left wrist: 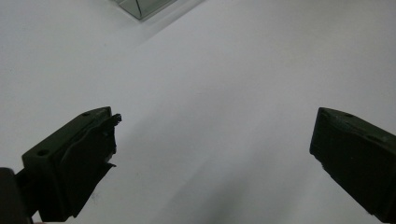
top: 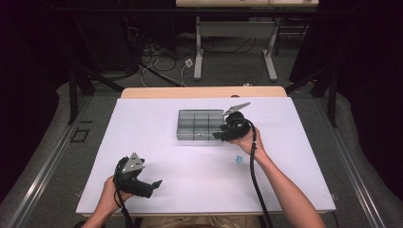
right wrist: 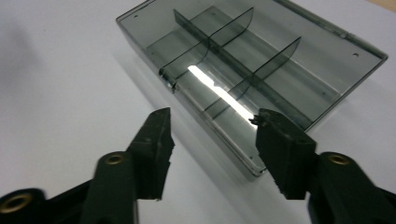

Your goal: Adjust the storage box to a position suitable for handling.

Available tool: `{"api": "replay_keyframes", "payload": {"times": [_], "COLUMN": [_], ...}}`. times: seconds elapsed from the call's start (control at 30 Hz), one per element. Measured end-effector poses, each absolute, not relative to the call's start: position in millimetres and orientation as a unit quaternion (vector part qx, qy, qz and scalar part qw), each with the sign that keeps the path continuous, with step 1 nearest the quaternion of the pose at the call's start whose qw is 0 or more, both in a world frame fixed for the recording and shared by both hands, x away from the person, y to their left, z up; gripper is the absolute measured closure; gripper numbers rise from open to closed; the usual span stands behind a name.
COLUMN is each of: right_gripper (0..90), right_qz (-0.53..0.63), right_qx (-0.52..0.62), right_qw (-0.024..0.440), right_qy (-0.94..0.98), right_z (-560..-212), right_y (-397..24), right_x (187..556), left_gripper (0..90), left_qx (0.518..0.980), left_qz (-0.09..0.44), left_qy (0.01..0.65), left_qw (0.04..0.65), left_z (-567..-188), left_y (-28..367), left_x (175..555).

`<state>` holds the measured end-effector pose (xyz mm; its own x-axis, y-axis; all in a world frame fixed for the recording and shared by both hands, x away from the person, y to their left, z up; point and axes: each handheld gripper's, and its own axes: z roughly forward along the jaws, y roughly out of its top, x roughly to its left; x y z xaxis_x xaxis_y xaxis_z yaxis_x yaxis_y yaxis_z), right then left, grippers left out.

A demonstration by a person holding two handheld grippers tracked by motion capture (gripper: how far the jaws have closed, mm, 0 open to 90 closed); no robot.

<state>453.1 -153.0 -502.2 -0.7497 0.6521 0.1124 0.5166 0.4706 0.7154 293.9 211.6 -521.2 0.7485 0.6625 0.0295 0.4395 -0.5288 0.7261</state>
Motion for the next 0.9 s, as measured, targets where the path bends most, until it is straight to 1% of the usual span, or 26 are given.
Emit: {"api": "replay_keyframes", "payload": {"times": [0.13, 0.17, 0.2, 0.23, 0.27, 0.3, 0.33, 0.37, 0.4, 0.43, 0.73, 0.9], "right_gripper": [62.6, 67.0, 69.5, 69.5, 73.7, 80.8, 80.8, 87.2, 88.8, 90.0, 90.0, 90.0], "right_qz": [0.38, 0.388, 0.387, 0.387, 0.384, 0.382, 0.382, 0.381, 0.381, 0.385, 0.377, 0.375], "right_qx": [0.351, 0.354, 0.357, 0.357, 0.363, 0.364, 0.364, 0.369, 0.368, 0.37, 0.374, 0.39], "right_qw": [0.09, 0.097, 0.095, 0.095, 0.097, 0.102, 0.102, 0.11, 0.118, 0.123, 0.131, 0.136], "right_qy": [0.851, 0.846, 0.845, 0.845, 0.844, 0.843, 0.843, 0.841, 0.84, 0.837, 0.837, 0.83], "right_z": [-500, -501, -501, -501, -500, -499, -499, -498, -498, -498, -496, -498], "right_y": [-151, -150, -149, -149, -147, -145, -145, -143, -141, -140, -124, -120], "right_x": [460, 463, 464, 464, 466, 470, 470, 473, 475, 477, 493, 510], "left_gripper": [0.4, 0.3, 0.4, 0.3, 0.3, 0.3, 0.4, 0.3, 0.3, 0.3, 0.4, 0.4], "left_qx": [0.861, 0.861, 0.861, 0.861, 0.862, 0.861, 0.861, 0.861, 0.86, 0.861, 0.861, 0.86], "left_qz": [0.152, 0.153, 0.152, 0.152, 0.153, 0.152, 0.152, 0.152, 0.152, 0.153, 0.152, 0.153], "left_qy": [0.32, 0.32, 0.321, 0.321, 0.321, 0.323, 0.323, 0.323, 0.324, 0.323, 0.324, 0.322], "left_qw": [0.364, 0.364, 0.364, 0.364, 0.361, 0.361, 0.361, 0.363, 0.363, 0.363, 0.363, 0.364], "left_z": [-521, -521, -521, -521, -521, -521, -521, -521, -521, -521, -521, -522], "left_y": [212, 212, 212, 212, 212, 212, 212, 212, 212, 212, 212, 213], "left_x": [294, 294, 294, 294, 294, 294, 294, 294, 294, 294, 293, 294]}}
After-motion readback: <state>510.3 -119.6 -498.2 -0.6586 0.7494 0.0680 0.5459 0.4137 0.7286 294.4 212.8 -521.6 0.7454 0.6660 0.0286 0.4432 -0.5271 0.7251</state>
